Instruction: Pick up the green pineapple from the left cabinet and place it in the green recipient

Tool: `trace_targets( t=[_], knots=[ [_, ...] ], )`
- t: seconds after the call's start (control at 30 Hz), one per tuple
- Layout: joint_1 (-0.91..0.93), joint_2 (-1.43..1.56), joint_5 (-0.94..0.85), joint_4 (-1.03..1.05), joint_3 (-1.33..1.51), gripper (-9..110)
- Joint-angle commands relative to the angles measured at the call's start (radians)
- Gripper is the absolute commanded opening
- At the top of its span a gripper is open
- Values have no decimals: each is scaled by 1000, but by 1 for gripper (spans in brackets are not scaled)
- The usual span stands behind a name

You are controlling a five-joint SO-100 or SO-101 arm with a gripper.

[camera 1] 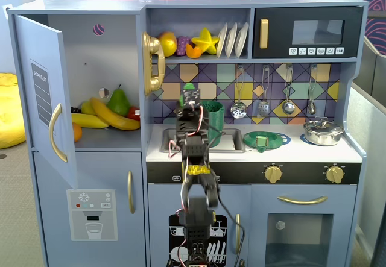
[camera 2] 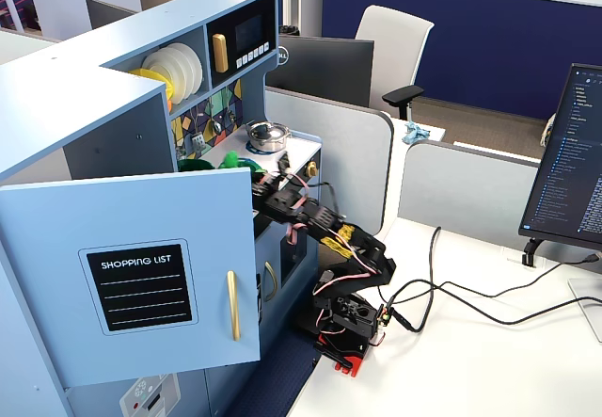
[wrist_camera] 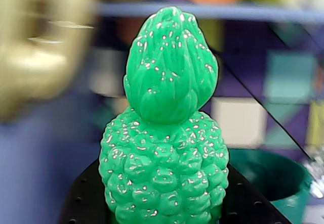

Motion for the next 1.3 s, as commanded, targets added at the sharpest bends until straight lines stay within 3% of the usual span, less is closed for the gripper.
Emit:
trace_targets(
  t=[0.0, 0.27, 0.5, 0.63, 0.77, 1.27],
  knots=[
    [66, -178, 17, -147, -158, 0],
    [109, -511, 2, -206, -439, 0],
    [109, -637, -44, -207, -500, 0],
    [109, -646, 26, -213, -506, 19],
    [114, -661, 29, -219, -514, 28],
    [112, -591, 14, -193, -491, 25]
  ],
)
